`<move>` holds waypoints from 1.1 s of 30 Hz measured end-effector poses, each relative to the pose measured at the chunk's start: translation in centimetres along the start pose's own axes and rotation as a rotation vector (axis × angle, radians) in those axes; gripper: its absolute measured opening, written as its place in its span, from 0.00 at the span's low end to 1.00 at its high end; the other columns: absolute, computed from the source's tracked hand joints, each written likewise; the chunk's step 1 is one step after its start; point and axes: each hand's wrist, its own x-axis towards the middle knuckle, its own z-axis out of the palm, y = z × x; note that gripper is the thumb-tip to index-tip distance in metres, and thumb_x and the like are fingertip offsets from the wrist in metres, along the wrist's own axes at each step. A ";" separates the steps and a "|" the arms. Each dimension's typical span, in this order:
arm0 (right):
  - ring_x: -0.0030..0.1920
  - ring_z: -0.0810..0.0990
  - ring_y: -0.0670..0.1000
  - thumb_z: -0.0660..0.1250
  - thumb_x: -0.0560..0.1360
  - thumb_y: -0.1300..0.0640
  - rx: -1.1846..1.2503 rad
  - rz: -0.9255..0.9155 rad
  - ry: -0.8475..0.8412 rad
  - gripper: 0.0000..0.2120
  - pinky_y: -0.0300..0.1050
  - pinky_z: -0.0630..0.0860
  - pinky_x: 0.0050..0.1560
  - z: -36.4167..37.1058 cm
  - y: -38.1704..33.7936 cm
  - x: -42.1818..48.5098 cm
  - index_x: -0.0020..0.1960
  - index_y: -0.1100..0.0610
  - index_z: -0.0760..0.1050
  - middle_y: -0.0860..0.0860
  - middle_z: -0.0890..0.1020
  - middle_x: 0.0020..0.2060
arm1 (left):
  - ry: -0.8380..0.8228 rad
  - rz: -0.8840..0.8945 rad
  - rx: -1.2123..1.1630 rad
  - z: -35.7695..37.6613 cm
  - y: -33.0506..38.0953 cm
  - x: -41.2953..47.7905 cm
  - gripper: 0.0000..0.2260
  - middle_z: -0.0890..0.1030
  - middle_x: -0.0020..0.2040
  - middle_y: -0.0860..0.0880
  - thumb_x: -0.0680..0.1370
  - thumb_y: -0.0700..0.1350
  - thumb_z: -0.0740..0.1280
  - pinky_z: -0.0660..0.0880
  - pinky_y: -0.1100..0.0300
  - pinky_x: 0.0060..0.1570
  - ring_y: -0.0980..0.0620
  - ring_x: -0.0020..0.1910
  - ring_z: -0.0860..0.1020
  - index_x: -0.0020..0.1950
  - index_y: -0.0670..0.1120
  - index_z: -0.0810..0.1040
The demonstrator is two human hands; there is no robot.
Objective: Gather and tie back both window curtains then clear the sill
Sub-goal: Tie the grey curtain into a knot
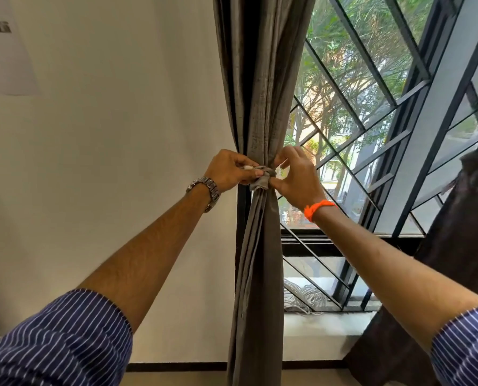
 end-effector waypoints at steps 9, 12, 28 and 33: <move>0.38 0.77 0.55 0.65 0.76 0.59 -0.160 -0.396 0.076 0.08 0.48 0.76 0.36 -0.6 -0.7 -2.0 0.46 0.61 0.81 0.57 0.79 0.41 | -0.016 -0.124 -0.258 0.0 -0.2 -1.1 0.14 0.85 0.44 0.42 0.67 0.40 0.78 0.82 0.51 0.43 0.46 0.41 0.85 0.49 0.37 0.82; 0.41 0.78 0.55 0.63 0.74 0.63 -0.034 -0.299 0.018 0.08 0.49 0.77 0.39 -0.8 -0.4 -2.7 0.46 0.61 0.81 0.55 0.80 0.44 | -0.022 -0.157 -0.385 0.1 -0.7 -1.5 0.15 0.85 0.43 0.40 0.67 0.40 0.78 0.83 0.51 0.42 0.43 0.41 0.85 0.48 0.35 0.79; 0.37 0.79 0.55 0.68 0.74 0.67 0.079 -0.051 -0.029 0.02 0.54 0.79 0.36 -1.5 2.6 -3.2 0.44 0.63 0.75 0.56 0.78 0.41 | 0.094 -0.169 -0.407 0.5 -3.0 -1.1 0.10 0.85 0.41 0.39 0.67 0.41 0.78 0.81 0.42 0.44 0.40 0.40 0.85 0.42 0.40 0.80; 0.40 0.79 0.52 0.69 0.72 0.68 0.008 -0.026 -0.039 0.04 0.50 0.81 0.40 -2.0 2.9 -2.7 0.45 0.61 0.77 0.53 0.79 0.43 | 0.211 -0.085 -0.296 1.9 -3.2 -1.0 0.12 0.85 0.41 0.45 0.66 0.45 0.79 0.82 0.49 0.44 0.47 0.40 0.85 0.44 0.43 0.82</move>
